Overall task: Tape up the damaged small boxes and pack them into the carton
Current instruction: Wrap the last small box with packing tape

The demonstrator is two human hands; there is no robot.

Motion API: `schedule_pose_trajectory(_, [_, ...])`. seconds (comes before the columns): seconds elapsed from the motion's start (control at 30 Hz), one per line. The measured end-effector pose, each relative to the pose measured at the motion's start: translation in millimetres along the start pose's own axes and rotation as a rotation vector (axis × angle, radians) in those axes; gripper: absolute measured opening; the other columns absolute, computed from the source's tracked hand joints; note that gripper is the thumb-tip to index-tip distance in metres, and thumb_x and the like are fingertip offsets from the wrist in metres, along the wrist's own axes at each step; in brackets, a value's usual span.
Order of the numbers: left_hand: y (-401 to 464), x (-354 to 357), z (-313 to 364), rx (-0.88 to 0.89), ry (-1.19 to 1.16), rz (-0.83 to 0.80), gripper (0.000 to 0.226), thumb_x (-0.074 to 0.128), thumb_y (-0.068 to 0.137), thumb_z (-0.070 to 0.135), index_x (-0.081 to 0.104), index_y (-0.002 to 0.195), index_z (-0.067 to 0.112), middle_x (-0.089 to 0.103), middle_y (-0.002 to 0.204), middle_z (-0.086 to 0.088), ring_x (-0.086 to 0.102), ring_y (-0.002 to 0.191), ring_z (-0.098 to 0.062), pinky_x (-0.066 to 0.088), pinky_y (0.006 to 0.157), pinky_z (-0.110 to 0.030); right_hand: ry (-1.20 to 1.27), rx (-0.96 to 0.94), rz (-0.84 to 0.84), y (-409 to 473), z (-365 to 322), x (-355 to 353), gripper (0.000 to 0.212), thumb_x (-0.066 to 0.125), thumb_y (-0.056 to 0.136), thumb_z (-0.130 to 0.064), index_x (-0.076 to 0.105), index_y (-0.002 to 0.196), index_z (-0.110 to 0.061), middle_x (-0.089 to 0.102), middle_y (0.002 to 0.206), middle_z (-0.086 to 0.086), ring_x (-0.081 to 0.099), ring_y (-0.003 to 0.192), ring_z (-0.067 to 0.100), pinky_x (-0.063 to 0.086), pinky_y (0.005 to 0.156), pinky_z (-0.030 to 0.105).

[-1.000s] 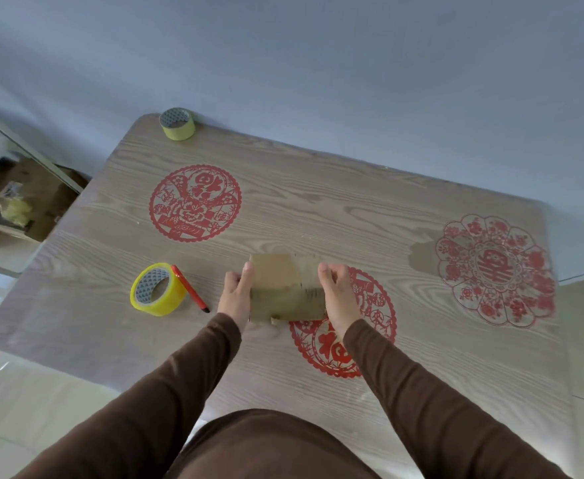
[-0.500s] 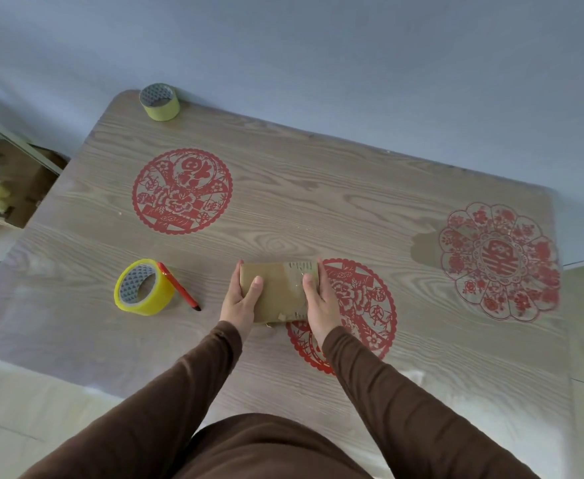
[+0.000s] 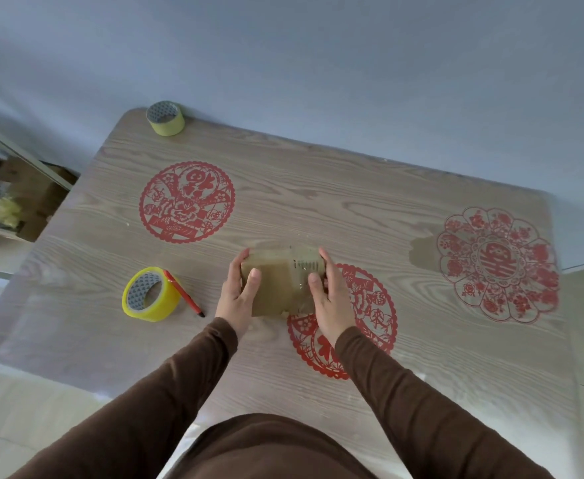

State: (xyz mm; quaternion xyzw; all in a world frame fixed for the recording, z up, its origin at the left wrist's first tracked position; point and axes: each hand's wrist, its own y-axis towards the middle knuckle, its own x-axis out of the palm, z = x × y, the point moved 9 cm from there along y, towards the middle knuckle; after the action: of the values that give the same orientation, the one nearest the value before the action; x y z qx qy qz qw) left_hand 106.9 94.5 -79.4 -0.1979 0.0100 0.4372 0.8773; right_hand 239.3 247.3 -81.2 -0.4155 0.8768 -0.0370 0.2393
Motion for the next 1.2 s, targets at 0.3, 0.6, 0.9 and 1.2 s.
schedule_pose_trajectory(0.3, [-15,0,-3,0.113,0.171,-0.068,0.060,0.058,0.097,0.003,0.033,0.146,0.028,0.038,0.154,0.008,0.033,0.141,0.006,0.031,0.118,-0.024,-0.165,-0.112,-0.118,-12,8,-9,0.066,0.064,0.096,-0.026,0.028,0.151,-0.027,0.028,0.160,-0.007,0.035,0.145,0.013,0.037,0.117,0.034])
schedule_pose_trajectory(0.6, [15,47,22,0.685,1.327,-0.315,0.087,0.024,0.098,0.065,0.001,0.160,0.009,-0.002,0.168,-0.008,-0.008,0.155,-0.019,-0.001,0.126,-0.037,-1.140,-0.615,-0.340,25,-25,29,0.092,0.025,0.099,-0.068,-0.017,0.158,-0.010,-0.022,0.165,0.008,-0.024,0.152,0.021,-0.001,0.127,0.045])
schedule_pose_trajectory(0.9, [24,52,9,0.768,1.363,-0.240,0.083,0.025,0.101,0.062,0.012,0.159,0.004,0.007,0.167,-0.011,0.005,0.156,-0.022,0.008,0.125,-0.038,-1.206,-0.643,-0.302,30,-14,40,0.077,0.034,0.105,-0.039,-0.009,0.158,-0.005,-0.013,0.167,0.013,-0.018,0.154,0.024,-0.001,0.127,0.044])
schedule_pose_trajectory(1.2, [40,-14,20,0.140,0.577,0.067,0.070,0.042,0.095,0.062,0.033,0.154,0.025,0.019,0.166,-0.005,0.013,0.153,-0.018,0.011,0.123,-0.036,-0.259,-0.115,-0.150,40,-25,-24,0.087,0.037,0.093,-0.071,0.006,0.162,-0.028,0.002,0.169,-0.003,0.001,0.155,0.011,0.004,0.124,0.031])
